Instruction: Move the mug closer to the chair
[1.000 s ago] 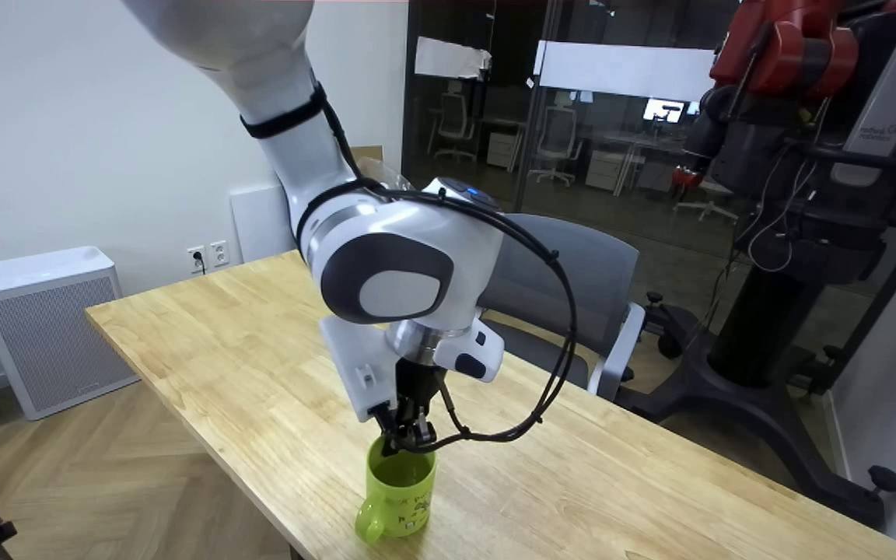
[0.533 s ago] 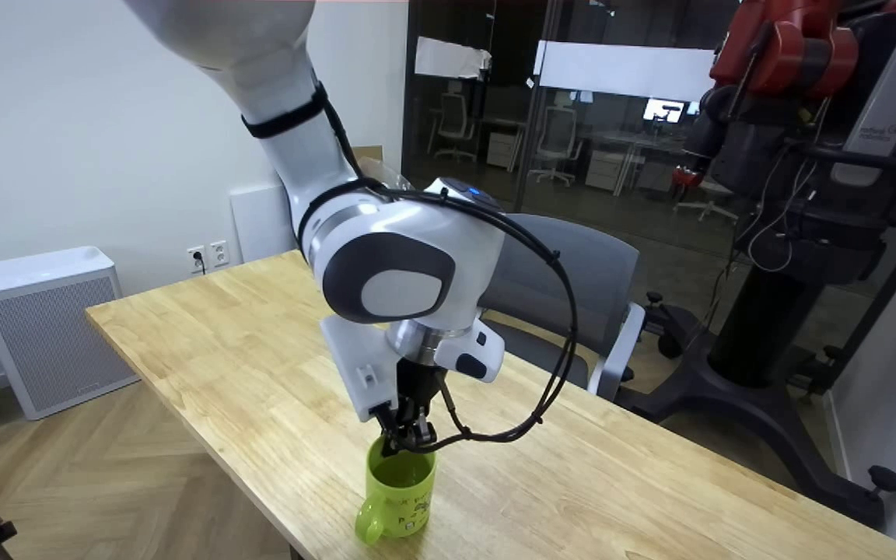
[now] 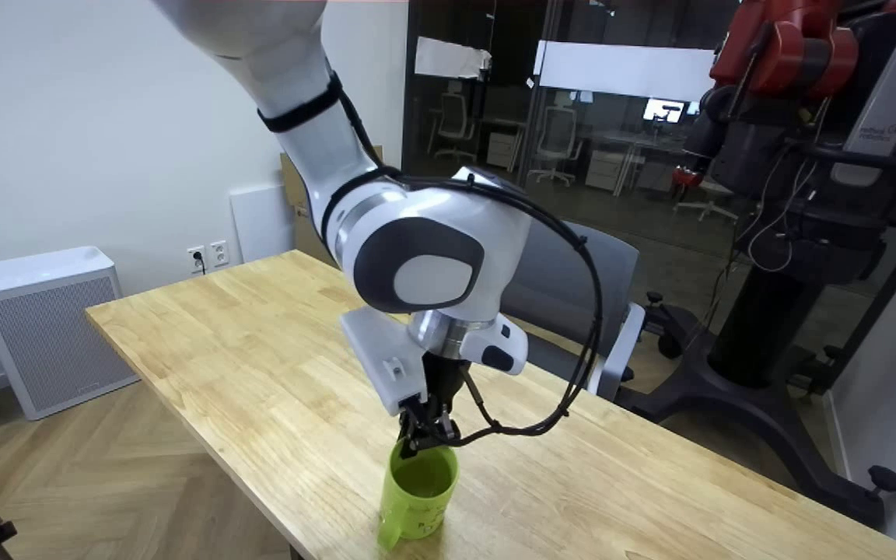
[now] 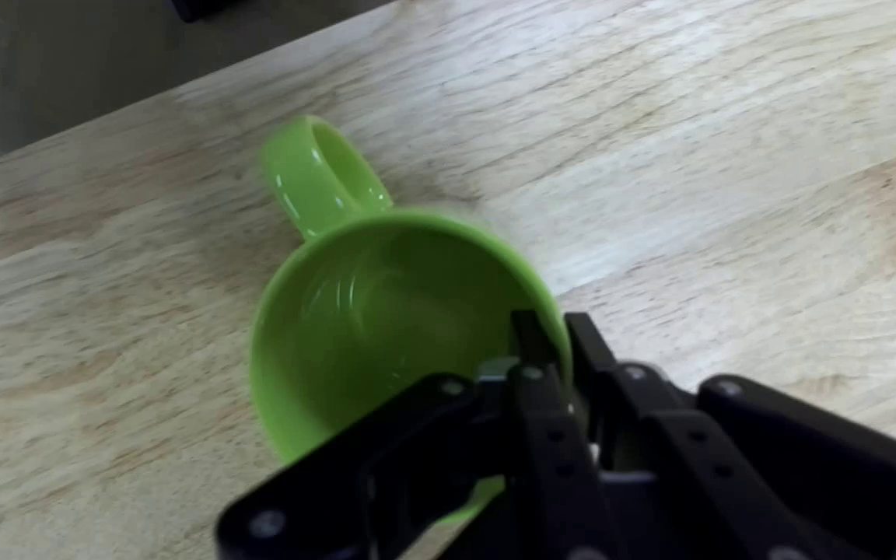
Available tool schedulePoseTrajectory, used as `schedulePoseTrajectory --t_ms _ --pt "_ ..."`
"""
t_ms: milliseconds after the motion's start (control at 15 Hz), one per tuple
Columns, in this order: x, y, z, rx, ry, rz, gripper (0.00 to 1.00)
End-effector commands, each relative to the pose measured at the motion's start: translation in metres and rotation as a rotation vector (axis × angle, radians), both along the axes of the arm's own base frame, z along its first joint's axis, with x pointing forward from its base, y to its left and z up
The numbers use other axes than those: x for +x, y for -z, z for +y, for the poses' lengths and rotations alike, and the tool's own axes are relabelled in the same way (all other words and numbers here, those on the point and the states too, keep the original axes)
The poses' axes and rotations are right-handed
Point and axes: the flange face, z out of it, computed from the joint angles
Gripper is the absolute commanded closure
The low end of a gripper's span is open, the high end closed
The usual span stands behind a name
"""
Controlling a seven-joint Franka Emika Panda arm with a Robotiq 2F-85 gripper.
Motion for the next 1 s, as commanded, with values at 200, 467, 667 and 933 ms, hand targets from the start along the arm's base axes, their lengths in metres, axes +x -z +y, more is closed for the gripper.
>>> schedulePoseTrajectory --t_ms 200,467,667,933 --pt "0.048 -0.037 -0.044 -0.02 -0.032 0.051 0.97" --pt "0.078 -0.041 -0.056 -0.018 -0.062 0.07 0.97" --pt "0.104 -0.04 -0.052 -0.041 -0.093 0.085 0.97" --pt "0.143 -0.037 -0.037 -0.103 -0.096 0.059 0.97"
